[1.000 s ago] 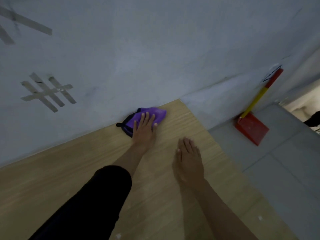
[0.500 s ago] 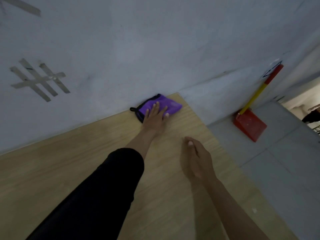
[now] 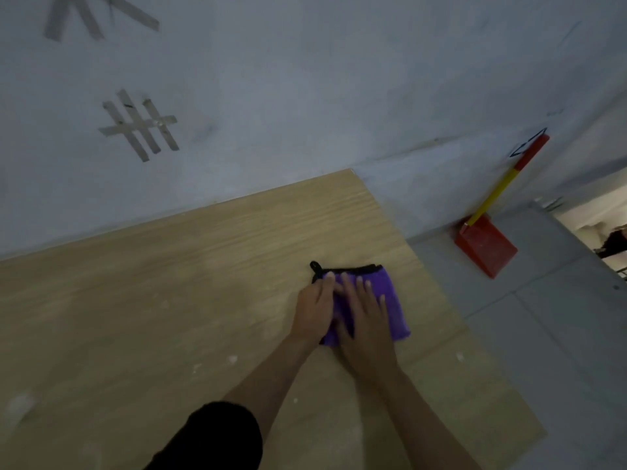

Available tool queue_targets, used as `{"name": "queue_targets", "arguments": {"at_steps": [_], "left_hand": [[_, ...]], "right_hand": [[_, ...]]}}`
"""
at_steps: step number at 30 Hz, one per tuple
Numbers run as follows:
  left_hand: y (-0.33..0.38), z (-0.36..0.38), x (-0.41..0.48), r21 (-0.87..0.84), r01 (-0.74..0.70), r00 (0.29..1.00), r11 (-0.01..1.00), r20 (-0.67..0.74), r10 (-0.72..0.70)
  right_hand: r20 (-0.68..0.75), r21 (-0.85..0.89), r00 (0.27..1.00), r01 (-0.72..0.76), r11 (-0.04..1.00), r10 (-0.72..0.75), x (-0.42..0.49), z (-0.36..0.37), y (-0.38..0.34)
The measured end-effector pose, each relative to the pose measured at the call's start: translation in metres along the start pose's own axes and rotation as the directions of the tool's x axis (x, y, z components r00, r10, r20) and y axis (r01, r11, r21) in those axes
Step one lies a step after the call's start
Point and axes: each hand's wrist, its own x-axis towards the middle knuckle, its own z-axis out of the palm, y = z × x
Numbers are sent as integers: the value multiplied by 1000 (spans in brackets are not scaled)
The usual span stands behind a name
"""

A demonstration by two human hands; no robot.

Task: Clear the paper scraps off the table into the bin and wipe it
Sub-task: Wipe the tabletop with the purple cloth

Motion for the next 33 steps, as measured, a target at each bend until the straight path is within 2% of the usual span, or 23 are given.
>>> {"name": "queue_targets", "arguments": {"at_steps": [2,5,8,10,12,15,20,22,24,27,30,33], "left_hand": [[-4,-13,-23,69,-104,981,992,-158,114],[-15,-38,-46,169,-141,938,975,-293,187],[-28,-66,-64,373,-161,915,914,-291,280],[-40,-87,-76,506,-129,921,853,-257,292],[-52,-104,-92,581,-74,931,811,-250,264],[-65,-120,-123,647,6,944,763,-254,208],[-87,-131,-166,712,82,953,698,-261,155],[-90,-135,-175,706,91,952,702,-268,146],[-91,-142,-182,707,97,947,700,-283,155],[-93,-160,-187,724,121,940,680,-304,157],[-97,-177,-187,725,138,936,674,-319,151],[-99,-189,-189,740,126,946,661,-291,146]], "right_hand": [[1,-138,1000,-11,990,12,-42,10,-2],[-40,-196,998,-59,979,52,-94,13,-7],[-12,-248,997,-80,965,80,-101,4,-1],[-21,-276,991,-131,952,130,-76,-4,4],[90,-244,970,-198,949,225,-43,-11,5],[213,-236,949,-182,955,233,-18,-14,-10],[201,-71,979,47,996,-32,-76,0,-24],[130,54,987,87,995,-93,-109,0,-20],[3,146,1000,27,989,-28,-122,3,-12],[-124,139,979,-144,980,162,-91,9,-16],[-49,112,972,-225,968,232,-29,18,-39],[109,131,986,-139,982,125,10,36,-77]]}}
